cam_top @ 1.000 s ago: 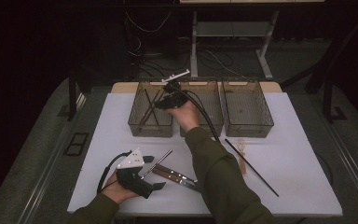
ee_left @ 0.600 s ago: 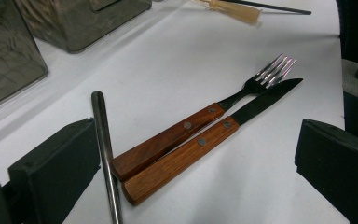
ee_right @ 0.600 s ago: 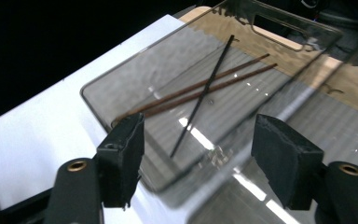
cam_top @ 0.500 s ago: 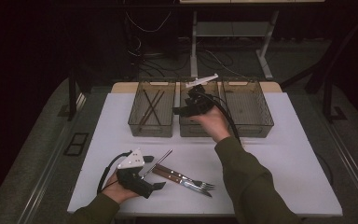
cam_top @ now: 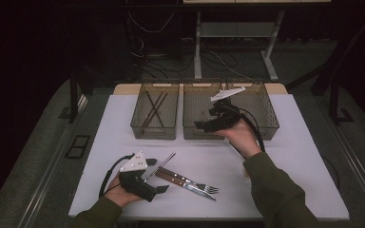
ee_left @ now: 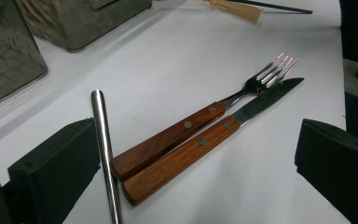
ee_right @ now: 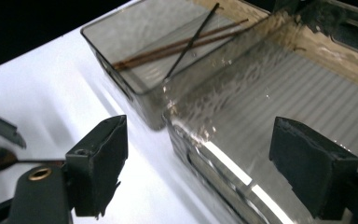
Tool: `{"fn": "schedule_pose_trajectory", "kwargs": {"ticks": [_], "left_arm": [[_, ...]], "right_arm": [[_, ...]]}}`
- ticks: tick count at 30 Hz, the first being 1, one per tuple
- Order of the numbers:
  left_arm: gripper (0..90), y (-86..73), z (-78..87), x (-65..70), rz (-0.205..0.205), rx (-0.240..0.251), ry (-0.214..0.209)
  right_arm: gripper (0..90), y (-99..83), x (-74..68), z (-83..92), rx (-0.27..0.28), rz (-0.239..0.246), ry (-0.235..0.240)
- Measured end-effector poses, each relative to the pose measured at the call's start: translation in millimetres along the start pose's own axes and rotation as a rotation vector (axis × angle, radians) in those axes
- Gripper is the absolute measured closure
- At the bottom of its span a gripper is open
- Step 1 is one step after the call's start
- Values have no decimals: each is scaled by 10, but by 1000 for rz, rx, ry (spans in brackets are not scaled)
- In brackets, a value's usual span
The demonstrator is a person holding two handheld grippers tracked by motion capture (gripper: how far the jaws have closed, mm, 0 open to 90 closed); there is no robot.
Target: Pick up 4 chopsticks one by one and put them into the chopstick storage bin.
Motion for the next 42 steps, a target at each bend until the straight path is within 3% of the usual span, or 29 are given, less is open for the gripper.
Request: {"fn": "schedule_pose_trajectory", "kwargs": {"ticks": [13,19,25,34,42], "left_arm": [[0,-8,-6,-9,-3,-10,2],[0,-12,-9,-14,-6,-17,4],[0,-12,-9,-15,-6,-18,6],[0,-9,-7,-16,-2,-20,10],[0,-8,-6,-14,0,-18,12]], "right_arm": [[194,-491,87,251,23,6,12],[197,-740,141,316,8,2,4],[244,-1007,176,398,-21,4,13],[345,-1359,272,509,-51,-36,24],[448,-1670,318,557,-119,-39,-4]]}}
Point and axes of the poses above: each handheld gripper's, and its own axes: z roughly backward along the jaws, y roughly out of its top, x roughly to its right, the point moved 5 cm from there along -z, roughly forward along the jaws, and after that the axes turned 10 degrees about -x, right-handed, at the moved point
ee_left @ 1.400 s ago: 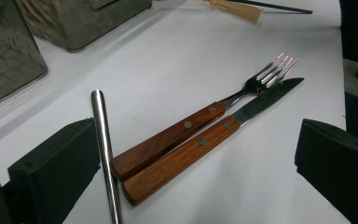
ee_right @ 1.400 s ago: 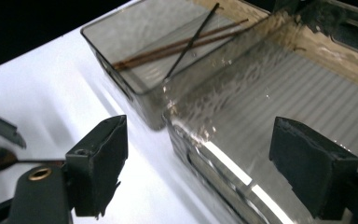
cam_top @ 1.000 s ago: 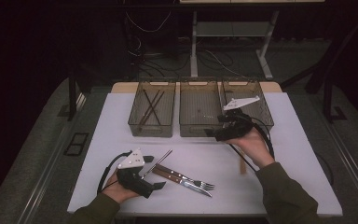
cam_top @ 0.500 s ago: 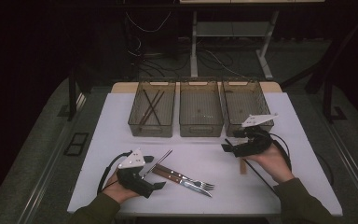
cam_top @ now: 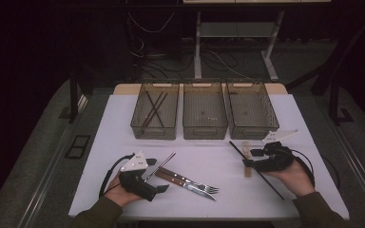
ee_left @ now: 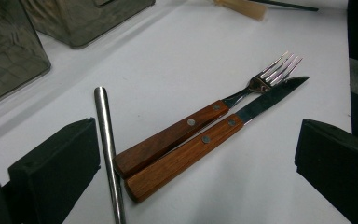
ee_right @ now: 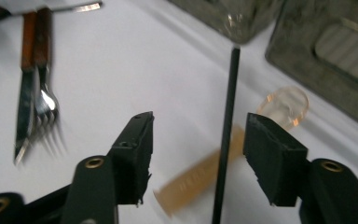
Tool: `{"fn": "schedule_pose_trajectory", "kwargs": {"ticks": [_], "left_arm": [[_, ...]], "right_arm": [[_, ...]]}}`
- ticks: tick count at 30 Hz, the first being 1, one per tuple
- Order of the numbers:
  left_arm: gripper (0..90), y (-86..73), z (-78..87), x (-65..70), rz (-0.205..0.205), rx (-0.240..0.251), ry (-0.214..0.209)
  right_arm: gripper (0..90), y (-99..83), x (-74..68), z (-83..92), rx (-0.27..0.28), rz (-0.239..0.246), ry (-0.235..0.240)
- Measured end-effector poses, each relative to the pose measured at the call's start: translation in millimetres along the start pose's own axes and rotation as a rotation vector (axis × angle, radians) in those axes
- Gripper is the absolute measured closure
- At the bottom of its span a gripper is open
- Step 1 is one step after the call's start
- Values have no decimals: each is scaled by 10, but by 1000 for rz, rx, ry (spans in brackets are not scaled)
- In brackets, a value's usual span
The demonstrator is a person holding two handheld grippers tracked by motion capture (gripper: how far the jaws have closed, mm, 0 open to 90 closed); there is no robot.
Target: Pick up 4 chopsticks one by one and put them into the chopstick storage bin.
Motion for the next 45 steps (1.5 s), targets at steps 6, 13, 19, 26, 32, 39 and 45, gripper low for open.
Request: {"fn": "schedule_pose_trajectory", "kwargs": {"ticks": [6,13,19,26,32,39,45], "left_arm": [[0,0,-1,-1,0,0,1],[0,2,6,3,-4,-1,5],[0,4,2,7,-3,0,7],[0,3,1,7,-5,-2,7],[0,1,-1,7,-6,-5,7],[0,1,-3,8,-8,-6,6],[0,0,-5,8,-9,-7,5]], "right_arm": [[523,-203,38,3,-42,-7,-19],[626,-405,77,-42,-107,-3,-41],[697,-414,60,-90,-144,19,-63],[752,-417,53,-124,-168,45,-78],[804,-414,54,-128,-176,50,-91],[838,-414,67,-127,-174,31,-92],[850,-415,76,-123,-172,23,-94]]}}
Point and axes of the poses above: each handheld gripper's, and its own axes: z roughly backward along the jaws, y roughly out of its top, x roughly to its right, the point moved 5 cm from there along -z, roughly forward along the jaws, and after that the axes turned 10 degrees about -x, right-handed, at the moved point
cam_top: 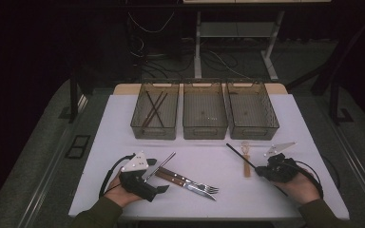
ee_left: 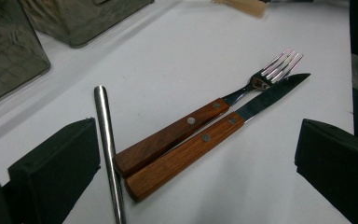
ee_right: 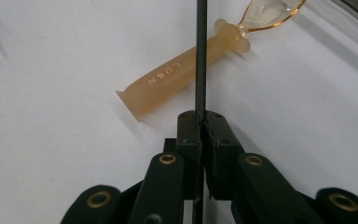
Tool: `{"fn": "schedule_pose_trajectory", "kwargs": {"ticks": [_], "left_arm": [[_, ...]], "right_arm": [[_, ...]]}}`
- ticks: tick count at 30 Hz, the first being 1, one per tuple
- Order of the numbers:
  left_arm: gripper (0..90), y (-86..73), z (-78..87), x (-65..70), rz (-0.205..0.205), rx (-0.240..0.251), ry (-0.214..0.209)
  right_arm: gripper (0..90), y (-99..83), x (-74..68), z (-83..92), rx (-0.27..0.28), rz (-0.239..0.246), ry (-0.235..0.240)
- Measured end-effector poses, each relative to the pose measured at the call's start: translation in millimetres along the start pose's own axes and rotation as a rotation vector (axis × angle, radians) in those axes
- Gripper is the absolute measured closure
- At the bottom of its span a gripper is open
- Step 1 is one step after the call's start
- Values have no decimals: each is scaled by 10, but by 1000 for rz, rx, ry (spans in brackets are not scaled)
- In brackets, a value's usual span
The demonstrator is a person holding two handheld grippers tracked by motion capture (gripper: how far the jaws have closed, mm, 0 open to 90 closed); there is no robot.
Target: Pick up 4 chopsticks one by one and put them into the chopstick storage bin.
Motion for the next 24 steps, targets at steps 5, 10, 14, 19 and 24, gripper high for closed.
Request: {"fn": "schedule_pose_trajectory", "kwargs": {"ticks": [5,10,14,19,24], "left_arm": [[0,-1,-1,1,1,-1,-1],[0,-1,-3,3,1,-1,-1],[0,-3,-4,0,1,-2,-2],[0,-15,-10,-13,12,-2,-3],[0,-15,-10,-16,20,4,-5]], "right_arm": [[851,4,15,18,9,-7,-13],[853,15,32,66,33,-19,-15],[853,39,42,123,59,-28,-9],[853,98,53,178,104,-47,11],[853,182,47,193,124,-46,20]]}}
Point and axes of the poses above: each handheld gripper's, and its own axes: z roughly backward along the jaws, y roughly out of its top, x roughly to its right, the point moved 5 cm from there along -z, roughly forward along the jaws, and after that the axes turned 10 degrees about -x, right-handed, at the moved point
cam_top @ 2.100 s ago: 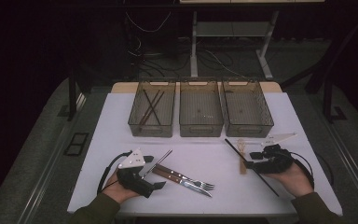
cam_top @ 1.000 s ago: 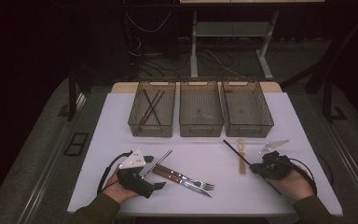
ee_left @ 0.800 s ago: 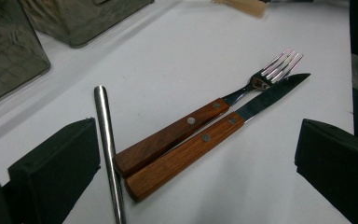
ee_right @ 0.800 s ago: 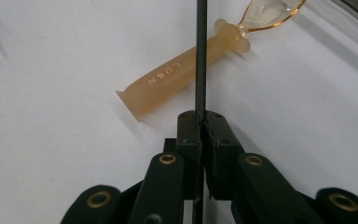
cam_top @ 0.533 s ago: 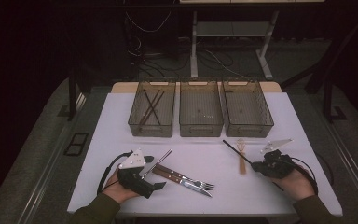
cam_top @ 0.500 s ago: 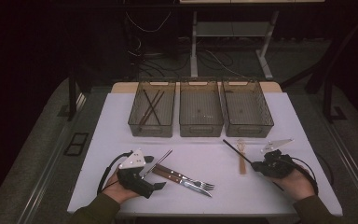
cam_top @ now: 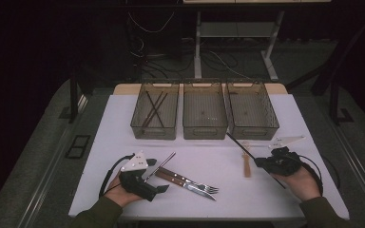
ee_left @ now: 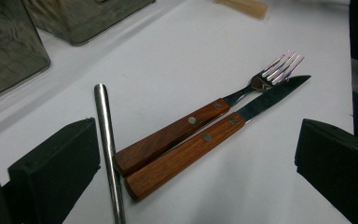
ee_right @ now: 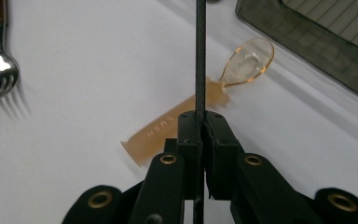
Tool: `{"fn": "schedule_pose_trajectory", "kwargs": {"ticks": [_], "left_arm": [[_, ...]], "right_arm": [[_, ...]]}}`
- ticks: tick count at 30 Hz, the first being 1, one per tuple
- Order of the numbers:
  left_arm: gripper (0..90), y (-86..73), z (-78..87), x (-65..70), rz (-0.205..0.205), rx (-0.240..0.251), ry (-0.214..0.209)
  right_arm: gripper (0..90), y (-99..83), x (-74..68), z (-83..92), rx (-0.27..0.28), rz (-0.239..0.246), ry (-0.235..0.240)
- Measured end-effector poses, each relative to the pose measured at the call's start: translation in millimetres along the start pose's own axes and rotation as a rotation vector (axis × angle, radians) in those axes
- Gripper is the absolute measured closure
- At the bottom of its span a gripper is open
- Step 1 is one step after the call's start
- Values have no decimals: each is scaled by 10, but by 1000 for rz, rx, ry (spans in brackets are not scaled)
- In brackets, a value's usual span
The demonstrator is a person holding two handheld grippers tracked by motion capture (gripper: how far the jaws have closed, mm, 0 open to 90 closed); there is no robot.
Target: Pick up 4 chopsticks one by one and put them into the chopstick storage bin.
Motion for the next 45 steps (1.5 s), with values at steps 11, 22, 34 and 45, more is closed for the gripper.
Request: {"fn": "schedule_pose_trajectory", "kwargs": {"ticks": [11,22,34,45], "left_arm": [[0,1,-15,4,9,3,2],[0,4,-19,6,14,7,2],[0,3,-18,7,14,7,0],[0,6,-18,11,0,6,0]], "right_arm": [[853,220,-35,2,48,-6,31],[853,497,-75,-12,105,-1,46],[853,887,-177,-78,159,24,69],[853,1307,-316,-207,204,30,95]]}}
Point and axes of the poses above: each handheld gripper's, and its own axes: z roughly backward along the jaws, y roughly out of its top, x roughly to its right, the point moved 5 cm from there along -z, roughly forward along the jaws, and after that the axes turned 10 degrees about -x, right-handed, at the moved point
